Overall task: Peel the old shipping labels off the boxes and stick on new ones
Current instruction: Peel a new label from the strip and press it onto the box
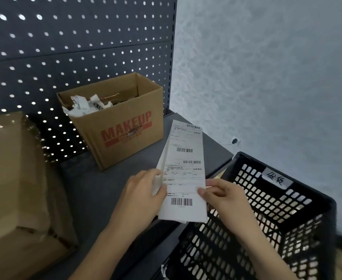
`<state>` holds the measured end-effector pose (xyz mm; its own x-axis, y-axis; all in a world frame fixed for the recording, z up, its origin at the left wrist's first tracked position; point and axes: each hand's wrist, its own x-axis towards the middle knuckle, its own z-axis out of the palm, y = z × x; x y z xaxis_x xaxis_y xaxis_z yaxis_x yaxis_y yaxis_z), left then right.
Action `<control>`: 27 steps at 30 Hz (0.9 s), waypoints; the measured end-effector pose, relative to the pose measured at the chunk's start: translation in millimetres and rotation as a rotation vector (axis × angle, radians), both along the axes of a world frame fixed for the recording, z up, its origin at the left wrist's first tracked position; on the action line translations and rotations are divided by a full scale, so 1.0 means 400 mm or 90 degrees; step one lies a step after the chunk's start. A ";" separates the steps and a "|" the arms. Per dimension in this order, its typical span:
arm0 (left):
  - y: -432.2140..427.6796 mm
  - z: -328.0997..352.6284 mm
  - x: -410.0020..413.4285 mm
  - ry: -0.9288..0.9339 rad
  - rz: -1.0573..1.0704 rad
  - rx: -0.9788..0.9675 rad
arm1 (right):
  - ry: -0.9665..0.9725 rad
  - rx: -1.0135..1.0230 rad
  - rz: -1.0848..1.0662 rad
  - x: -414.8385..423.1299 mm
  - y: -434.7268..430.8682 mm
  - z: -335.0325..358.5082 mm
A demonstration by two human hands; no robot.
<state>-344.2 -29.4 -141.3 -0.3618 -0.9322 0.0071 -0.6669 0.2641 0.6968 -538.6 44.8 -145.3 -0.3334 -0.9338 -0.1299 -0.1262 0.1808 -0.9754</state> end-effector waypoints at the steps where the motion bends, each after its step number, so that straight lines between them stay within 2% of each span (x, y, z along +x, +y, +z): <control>1: -0.004 0.002 -0.005 0.031 0.014 0.032 | -0.071 -0.019 0.003 -0.003 0.005 0.003; 3: -0.010 0.006 -0.017 0.073 0.050 0.093 | -0.148 -0.036 0.018 -0.011 0.015 0.003; 6: -0.016 0.018 -0.030 0.020 0.089 0.042 | -0.196 -0.043 0.060 -0.018 0.023 -0.004; 7: -0.019 0.025 -0.031 0.059 0.083 0.050 | -0.212 -0.041 0.071 -0.020 0.026 -0.007; 10: -0.025 0.057 -0.041 0.338 0.047 0.189 | -0.228 -0.031 0.109 -0.023 0.035 -0.021; 13: -0.025 0.072 -0.048 0.431 0.060 0.215 | -0.211 -0.006 0.118 -0.019 0.042 -0.025; 16: -0.013 0.068 -0.045 0.447 0.061 0.200 | -0.060 -0.040 -0.022 -0.015 0.043 -0.015; 19: 0.005 0.066 -0.044 0.440 0.052 0.178 | 0.077 -0.196 -0.193 -0.009 0.040 0.019; 22: 0.021 0.069 -0.051 0.436 0.033 0.148 | 0.253 -0.345 -0.136 0.010 0.030 0.068; 27: 0.056 0.084 -0.064 0.410 -0.032 0.079 | 0.453 -0.376 -0.003 0.041 -0.032 0.082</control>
<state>-369.8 -6.9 -107.6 -0.3649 -0.9219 0.1301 -0.0958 0.1761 0.9797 -522.3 31.8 -112.5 -0.1560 -0.7820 0.6034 -0.7311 -0.3194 -0.6029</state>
